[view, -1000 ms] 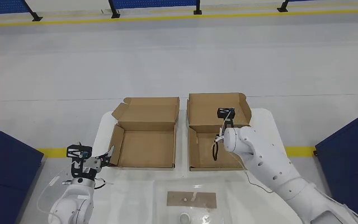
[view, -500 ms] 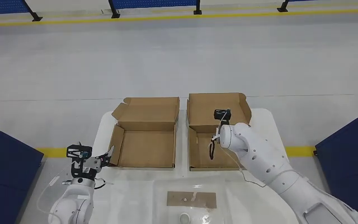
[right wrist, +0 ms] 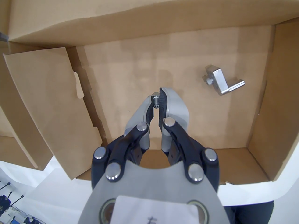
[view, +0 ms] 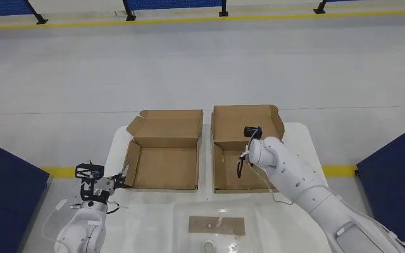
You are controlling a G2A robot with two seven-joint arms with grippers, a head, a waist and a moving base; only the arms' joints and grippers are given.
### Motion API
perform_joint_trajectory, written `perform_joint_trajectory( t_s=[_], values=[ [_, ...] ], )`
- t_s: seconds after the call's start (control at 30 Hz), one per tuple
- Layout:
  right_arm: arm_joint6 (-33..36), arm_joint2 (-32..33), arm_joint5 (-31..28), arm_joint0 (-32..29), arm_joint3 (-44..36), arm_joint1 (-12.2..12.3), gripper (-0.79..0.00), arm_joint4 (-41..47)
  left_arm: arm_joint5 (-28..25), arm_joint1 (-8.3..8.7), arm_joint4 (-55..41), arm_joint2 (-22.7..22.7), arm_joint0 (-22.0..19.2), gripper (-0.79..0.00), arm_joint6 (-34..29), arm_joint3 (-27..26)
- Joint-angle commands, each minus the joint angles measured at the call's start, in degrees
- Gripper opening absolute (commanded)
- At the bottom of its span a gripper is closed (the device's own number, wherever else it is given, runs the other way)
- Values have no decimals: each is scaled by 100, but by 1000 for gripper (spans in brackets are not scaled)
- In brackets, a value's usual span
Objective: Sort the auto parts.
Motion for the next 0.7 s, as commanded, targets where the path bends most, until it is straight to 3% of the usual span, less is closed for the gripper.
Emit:
perform_joint_trajectory(
  t_s=[0.0, 0.67],
  values=[
    [-97, -48, 49, 35, 124, -58, -785, 2, 0, 0, 0, 0, 0, 0, 0, 0],
    [-1155, 44, 55, 15, 926, -459, -785, 467, 0, 0, 0, 0, 0, 0, 0, 0]
  ],
)
